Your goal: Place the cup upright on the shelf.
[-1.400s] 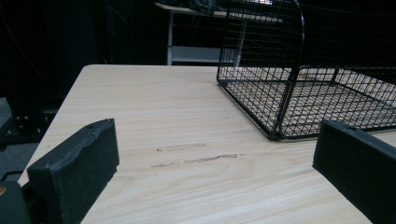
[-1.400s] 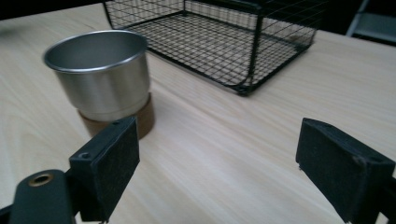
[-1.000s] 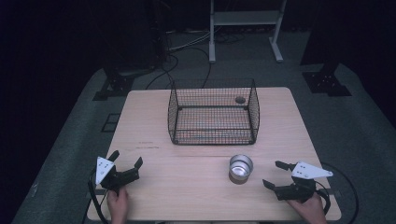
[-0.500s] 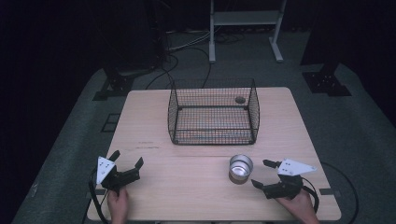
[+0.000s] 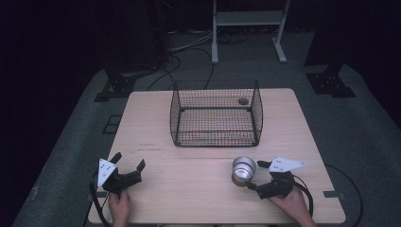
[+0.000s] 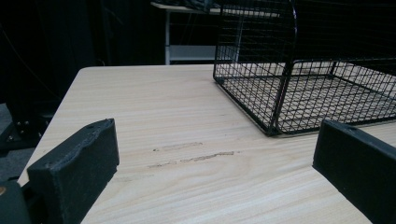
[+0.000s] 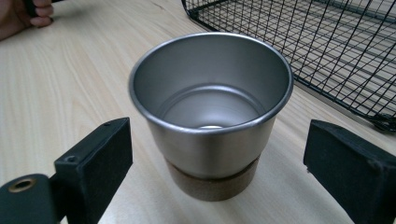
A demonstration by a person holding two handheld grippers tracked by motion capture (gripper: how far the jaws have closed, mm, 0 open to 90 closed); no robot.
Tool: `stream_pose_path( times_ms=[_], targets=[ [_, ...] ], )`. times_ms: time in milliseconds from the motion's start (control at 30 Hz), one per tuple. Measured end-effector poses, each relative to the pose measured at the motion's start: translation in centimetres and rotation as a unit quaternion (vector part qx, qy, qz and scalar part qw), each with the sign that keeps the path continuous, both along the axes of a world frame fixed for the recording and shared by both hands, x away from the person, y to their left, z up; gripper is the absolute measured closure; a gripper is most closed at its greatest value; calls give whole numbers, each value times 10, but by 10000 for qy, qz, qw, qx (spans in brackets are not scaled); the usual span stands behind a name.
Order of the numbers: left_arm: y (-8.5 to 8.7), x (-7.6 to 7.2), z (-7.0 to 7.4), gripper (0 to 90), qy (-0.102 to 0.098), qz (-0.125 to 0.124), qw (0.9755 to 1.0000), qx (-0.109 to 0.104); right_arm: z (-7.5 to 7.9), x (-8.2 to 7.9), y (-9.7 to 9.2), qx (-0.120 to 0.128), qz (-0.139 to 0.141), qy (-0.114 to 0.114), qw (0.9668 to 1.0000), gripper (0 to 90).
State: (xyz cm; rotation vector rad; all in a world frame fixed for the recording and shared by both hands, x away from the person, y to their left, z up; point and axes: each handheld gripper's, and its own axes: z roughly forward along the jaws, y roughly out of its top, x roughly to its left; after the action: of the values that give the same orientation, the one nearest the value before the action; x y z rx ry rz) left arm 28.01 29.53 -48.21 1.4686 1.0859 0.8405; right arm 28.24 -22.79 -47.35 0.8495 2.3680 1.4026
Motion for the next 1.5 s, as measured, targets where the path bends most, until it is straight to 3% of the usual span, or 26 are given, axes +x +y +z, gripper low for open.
stream_pose_path(
  times_ms=[233, 500, 567, 767, 900, 1067, 1500],
  targets=[
    [-1, 0, 0, 0, -9, -10, 10000, 40, -1, 8, 8, 59, 46, 88, 9999, 72],
    [-1, 0, 0, 0, -9, -18, 10000, 36, -2, 16, 22, -28, 133, 85, 9999, 72],
    [-1, 0, 0, 0, -5, -17, 10000, 37, -2, 17, 26, -34, 123, 19, 9999, 107],
    [-1, 0, 0, 0, -7, -19, 10000, 37, 0, 16, 25, -137, 156, -137, 9997, 171],
    [-2, 0, 0, 0, -13, -20, 10000, 42, 3, 15, 22, -15, 167, -85, 9998, 177],
    [-2, 0, 0, 0, -10, -10, 10000, 43, 5, 17, 22, -119, 173, -24, 9998, 178],
    [-2, 0, 0, 0, -6, -20, 10000, 57, 49, 35, 23, 175, 426, 69, 9989, 178]
  ],
)
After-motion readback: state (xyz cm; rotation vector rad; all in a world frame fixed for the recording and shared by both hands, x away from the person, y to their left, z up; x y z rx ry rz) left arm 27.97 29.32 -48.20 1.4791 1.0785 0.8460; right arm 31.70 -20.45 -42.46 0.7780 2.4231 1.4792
